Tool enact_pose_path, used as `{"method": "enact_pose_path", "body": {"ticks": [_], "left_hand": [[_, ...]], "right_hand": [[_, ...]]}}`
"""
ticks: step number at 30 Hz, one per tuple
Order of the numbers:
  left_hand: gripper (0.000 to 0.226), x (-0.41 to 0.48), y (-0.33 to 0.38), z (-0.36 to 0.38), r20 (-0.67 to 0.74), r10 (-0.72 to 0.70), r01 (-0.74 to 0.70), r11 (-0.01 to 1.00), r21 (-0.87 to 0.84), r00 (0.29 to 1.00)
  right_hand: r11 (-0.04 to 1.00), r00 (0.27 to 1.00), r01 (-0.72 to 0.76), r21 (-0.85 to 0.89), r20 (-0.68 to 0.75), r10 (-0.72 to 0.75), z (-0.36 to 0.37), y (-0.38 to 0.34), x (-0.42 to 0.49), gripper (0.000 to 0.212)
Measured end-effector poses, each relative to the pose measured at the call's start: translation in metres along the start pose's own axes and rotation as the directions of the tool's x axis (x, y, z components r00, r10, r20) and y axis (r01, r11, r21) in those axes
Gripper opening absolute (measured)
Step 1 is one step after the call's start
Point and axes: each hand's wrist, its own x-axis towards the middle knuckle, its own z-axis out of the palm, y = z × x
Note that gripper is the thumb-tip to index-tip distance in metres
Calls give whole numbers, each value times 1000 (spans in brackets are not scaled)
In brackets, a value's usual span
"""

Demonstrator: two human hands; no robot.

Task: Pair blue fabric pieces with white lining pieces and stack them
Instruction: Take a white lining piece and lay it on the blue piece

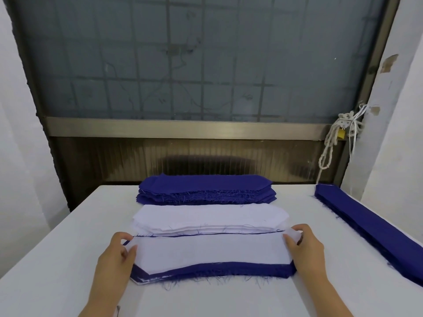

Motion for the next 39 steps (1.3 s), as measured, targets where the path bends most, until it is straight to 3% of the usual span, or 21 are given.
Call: {"method": "enact_pose_path", "body": {"ticks": [13, 18, 21, 23, 25, 29, 33, 39], "left_hand": [[14, 5, -12, 5, -35, -12, 13, 1000, 6, 999], [17, 7, -12, 4, -60, -7, 9, 999, 44, 998], [20, 8, -9, 2, -137, 21, -2, 991, 136, 990], [25, 8, -6, 2, -177, 92, -67, 987, 147, 980], [26, 7, -3, 3, -136, 197, -184, 978, 102, 971], [28, 1, 1, 7, 89, 388, -381, 920, -89, 917], [32, -2, -3, 11, 252, 428, -401, 903, -153, 868], [21, 4, 1, 13, 283, 399, -383, 917, -115, 872]], "right_hand": [[996, 998, -44, -72, -36, 42, 0, -4, -1, 26], [976, 995, 15, -218, -96, -36, 0, -3, -3, 17], [928, 974, 80, -364, -171, -151, 1, -7, -5, 7], [911, 952, 180, -371, -169, -257, 1, -8, -6, 7], [893, 925, 307, -331, -119, -362, 1, -9, -8, 10], [844, 852, 523, -121, 105, -513, -2, -15, -14, 12], [821, 775, 569, -46, 362, -518, -2, -16, -17, 16], [849, 779, 521, -84, 454, -433, 0, -21, -14, 18]]}}
